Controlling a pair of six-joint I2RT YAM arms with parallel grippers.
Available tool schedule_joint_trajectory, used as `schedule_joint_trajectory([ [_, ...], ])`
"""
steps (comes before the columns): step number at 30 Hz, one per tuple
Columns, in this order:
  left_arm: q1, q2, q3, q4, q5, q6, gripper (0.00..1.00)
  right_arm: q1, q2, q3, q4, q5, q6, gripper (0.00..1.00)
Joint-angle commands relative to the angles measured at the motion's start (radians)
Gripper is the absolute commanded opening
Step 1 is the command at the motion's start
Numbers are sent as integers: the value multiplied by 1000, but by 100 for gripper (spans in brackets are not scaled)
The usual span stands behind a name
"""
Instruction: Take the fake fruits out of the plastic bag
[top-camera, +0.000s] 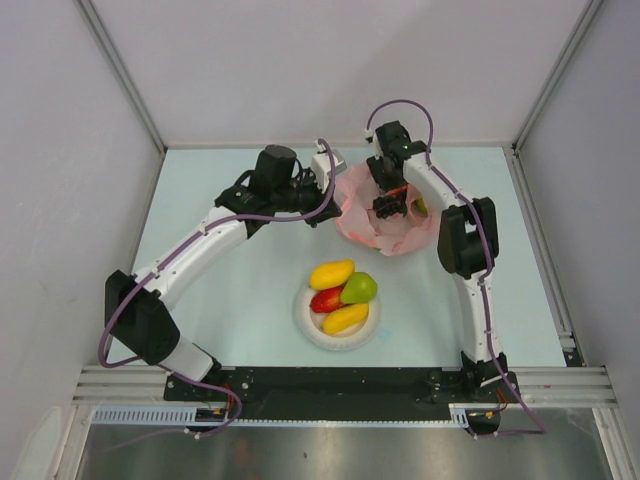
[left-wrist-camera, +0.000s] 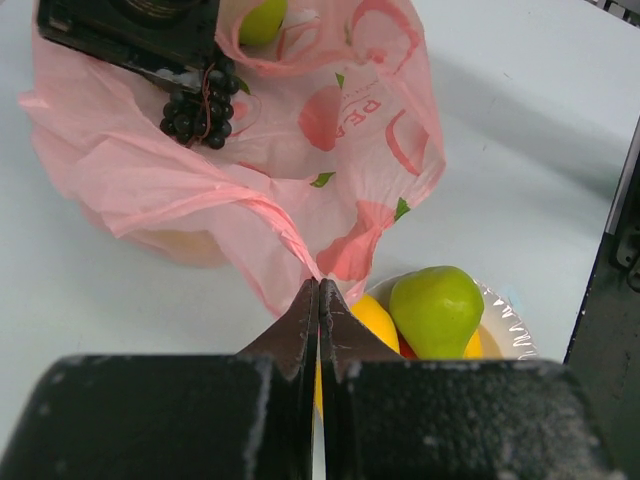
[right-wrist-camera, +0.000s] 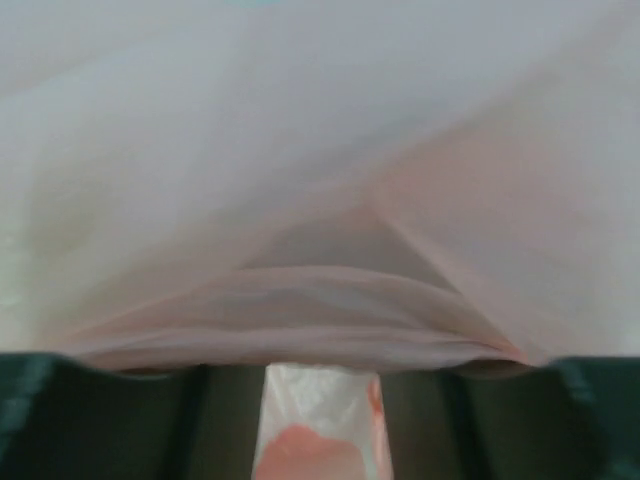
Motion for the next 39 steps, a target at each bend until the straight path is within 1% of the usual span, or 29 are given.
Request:
schedule_joint_trajectory([
  [1, 2, -40, 27, -5, 1, 19, 0, 8, 49, 116, 56, 113, 132, 58],
  [4, 2, -39, 31, -5, -2, 22, 0, 20, 89, 133, 67, 163, 158, 61],
  [5, 2, -36, 31, -4, -2, 25, 0, 23, 97, 135, 78, 203, 160, 60],
  [9, 2, -28, 34, -2, 1, 30, 0, 25, 155, 176, 84, 243, 180, 60],
  [14, 2, -16, 36, 10, 6, 22, 0, 19, 213, 199, 98, 301, 168, 56],
  [15, 2, -13, 37, 8, 9, 22, 1, 17, 219, 191, 101, 309, 142, 56],
  [18, 2, -8, 39, 11, 9, 19, 0, 14, 227, 170, 121, 334, 113, 50],
  [21, 1, -4, 41, 18, 10, 14, 0, 10, 229, 165, 145, 340, 83, 38],
  [22, 2, -1, 41, 19, 10, 11, 0, 11, 227, 167, 151, 337, 76, 28],
  [24, 2, 1, 41, 21, 7, 11, 0, 14, 218, 168, 159, 323, 56, 16],
  [25, 2, 1, 41, 22, 7, 10, 0, 17, 213, 165, 161, 315, 48, 5],
  [26, 2, 4, 41, 24, 7, 10, 0, 19, 212, 165, 162, 315, 43, 1],
  [34, 2, 7, 38, 31, 10, 7, 0, 50, 141, 132, 155, 260, 28, 0],
  [37, 2, 6, 30, 39, 15, -2, 0, 57, 149, 130, 155, 255, 34, 1],
  [38, 1, 4, 33, 39, 18, -1, 0, 56, 153, 136, 155, 255, 39, 4],
  [39, 1, 1, 33, 38, 19, -1, 0, 56, 158, 141, 156, 248, 45, 15],
])
